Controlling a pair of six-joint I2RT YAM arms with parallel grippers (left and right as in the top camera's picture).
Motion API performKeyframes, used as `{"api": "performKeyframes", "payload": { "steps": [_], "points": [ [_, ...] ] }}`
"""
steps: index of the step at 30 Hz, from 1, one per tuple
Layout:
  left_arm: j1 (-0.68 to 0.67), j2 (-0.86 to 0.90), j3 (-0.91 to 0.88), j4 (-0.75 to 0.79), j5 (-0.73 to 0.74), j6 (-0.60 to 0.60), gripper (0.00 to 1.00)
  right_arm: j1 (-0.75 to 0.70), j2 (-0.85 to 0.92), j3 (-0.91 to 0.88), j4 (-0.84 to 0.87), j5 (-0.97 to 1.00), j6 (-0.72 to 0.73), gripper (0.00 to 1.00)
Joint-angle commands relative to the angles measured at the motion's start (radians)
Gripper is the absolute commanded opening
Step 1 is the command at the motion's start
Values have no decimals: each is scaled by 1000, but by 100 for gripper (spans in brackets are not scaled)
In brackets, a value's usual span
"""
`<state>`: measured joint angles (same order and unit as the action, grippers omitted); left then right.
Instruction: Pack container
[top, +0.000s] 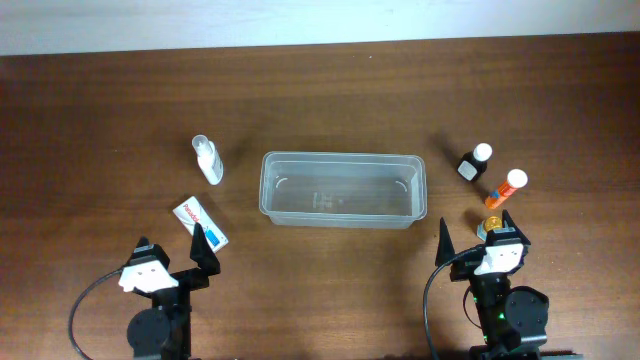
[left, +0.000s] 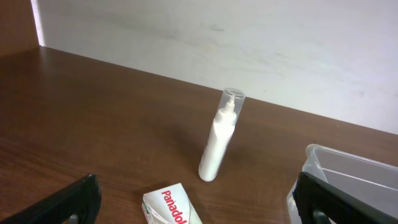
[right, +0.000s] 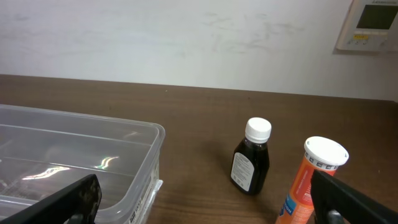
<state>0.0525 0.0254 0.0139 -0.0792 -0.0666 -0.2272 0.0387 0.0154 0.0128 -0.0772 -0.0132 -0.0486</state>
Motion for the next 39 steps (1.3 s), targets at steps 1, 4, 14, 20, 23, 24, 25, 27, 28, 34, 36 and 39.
{"api": "performKeyframes", "payload": {
  "steps": [1, 4, 14, 20, 23, 24, 25, 27, 28, 34, 36, 39],
  "points": [
    [0, 4, -5, -1, 11, 19, 99, -7, -12, -7, -2, -5, 0, 98],
    [0, 4, -5, -1, 11, 19, 99, -7, -12, -7, -1, -5, 0, 98],
    [0, 4, -5, -1, 11, 19, 99, -8, -12, -7, 5, 26, 0, 98],
    [0, 4, -5, -1, 11, 19, 99, -7, -12, -7, 11, 48, 1, 98],
    [0, 4, -5, -1, 11, 19, 100, -7, -12, -2, 40, -9, 5, 98],
    [0, 4, -5, -1, 11, 19, 99, -7, -12, 6, 54, -10, 5, 98],
    [0, 4, -5, -1, 11, 19, 99, -7, -12, 18, 60, -10, 5, 98],
    [0, 4, -5, -1, 11, 19, 100, -7, -11, 68, 60, -9, 5, 98],
    [0, 4, -5, -1, 11, 19, 99, -7, -9, 93, 59, -9, 4, 98],
    [0, 4, -5, -1, 11, 19, 100, -7, 76, 289, 50, 28, 5, 99],
    [0, 4, -5, -1, 11, 19, 99, -7, 135, 365, 36, 59, 5, 98],
    [0, 4, -5, -1, 11, 19, 100, -7, 295, 568, -61, 168, 5, 99]
  ]
}}
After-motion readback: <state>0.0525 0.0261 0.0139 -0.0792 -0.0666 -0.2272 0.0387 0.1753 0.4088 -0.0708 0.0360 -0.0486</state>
